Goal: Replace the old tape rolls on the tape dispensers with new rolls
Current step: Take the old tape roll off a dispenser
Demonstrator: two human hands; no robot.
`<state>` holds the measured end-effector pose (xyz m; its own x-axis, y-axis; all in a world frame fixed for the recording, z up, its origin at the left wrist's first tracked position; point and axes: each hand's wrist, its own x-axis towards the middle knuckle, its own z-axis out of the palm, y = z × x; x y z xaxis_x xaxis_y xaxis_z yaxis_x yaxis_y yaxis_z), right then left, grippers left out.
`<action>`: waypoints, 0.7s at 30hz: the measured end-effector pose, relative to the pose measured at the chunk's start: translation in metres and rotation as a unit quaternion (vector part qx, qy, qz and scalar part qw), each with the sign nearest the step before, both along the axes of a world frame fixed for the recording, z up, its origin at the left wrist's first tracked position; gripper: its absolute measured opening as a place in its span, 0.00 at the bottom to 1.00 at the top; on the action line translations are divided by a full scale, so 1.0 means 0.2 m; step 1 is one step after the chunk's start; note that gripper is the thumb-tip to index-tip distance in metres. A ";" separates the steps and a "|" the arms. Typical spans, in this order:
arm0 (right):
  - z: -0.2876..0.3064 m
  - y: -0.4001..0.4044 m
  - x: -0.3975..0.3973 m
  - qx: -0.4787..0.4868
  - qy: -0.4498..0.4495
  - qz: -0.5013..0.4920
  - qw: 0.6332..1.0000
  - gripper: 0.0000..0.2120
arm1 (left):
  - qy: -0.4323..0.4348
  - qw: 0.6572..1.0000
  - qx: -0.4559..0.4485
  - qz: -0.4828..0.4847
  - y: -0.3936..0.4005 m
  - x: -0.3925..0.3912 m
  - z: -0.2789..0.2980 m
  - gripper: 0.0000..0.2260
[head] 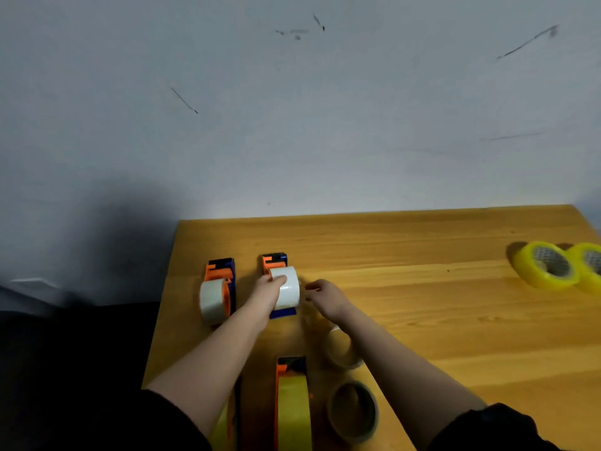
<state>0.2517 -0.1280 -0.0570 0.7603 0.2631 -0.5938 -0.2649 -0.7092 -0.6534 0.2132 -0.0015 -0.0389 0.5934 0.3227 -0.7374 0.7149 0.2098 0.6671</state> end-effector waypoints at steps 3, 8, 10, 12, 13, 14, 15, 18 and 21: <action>0.05 -0.01 -0.03 0.096 -0.017 -0.038 0.995 0.27 | -0.041 0.996 -0.057 0.058 0.02 0.00 0.07 0.14; 0.20 -0.04 -0.14 0.232 -0.043 0.010 0.972 0.49 | -0.097 0.990 -0.076 0.065 0.04 -0.11 0.23 0.10; 0.26 -0.04 -0.21 0.230 -0.082 0.033 0.969 0.53 | -0.127 0.985 -0.087 0.077 0.03 -0.18 0.31 0.09; 0.31 -0.01 -0.29 0.239 -0.135 0.027 0.961 0.52 | -0.158 0.979 -0.095 0.089 0.00 -0.25 0.39 0.12; 0.34 0.00 -0.33 0.257 -0.156 0.010 0.954 0.50 | -0.175 0.975 -0.098 0.092 -0.01 -0.28 0.42 0.13; 0.37 0.00 -0.37 0.273 -0.177 -0.006 0.946 0.48 | -0.192 0.971 -0.103 0.098 -0.02 -0.31 0.46 0.15; 0.41 0.00 -0.40 0.283 -0.199 -0.018 0.938 0.46 | -0.205 0.967 -0.114 0.103 -0.02 -0.34 0.49 0.16; 0.51 -0.02 -0.50 0.289 -0.258 -0.019 0.922 0.44 | -0.221 0.960 -0.136 0.102 -0.01 -0.44 0.60 0.18; 0.59 -0.04 -0.60 0.307 -0.310 0.007 0.900 0.44 | -0.220 0.961 -0.148 0.084 -0.01 -0.52 0.68 0.23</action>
<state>0.1325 -0.1369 0.0607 0.8894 0.4092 0.2036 0.2917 -0.1652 -0.9422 0.1093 -0.0034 0.0962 0.8265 0.2556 -0.5016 0.3173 0.5245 0.7901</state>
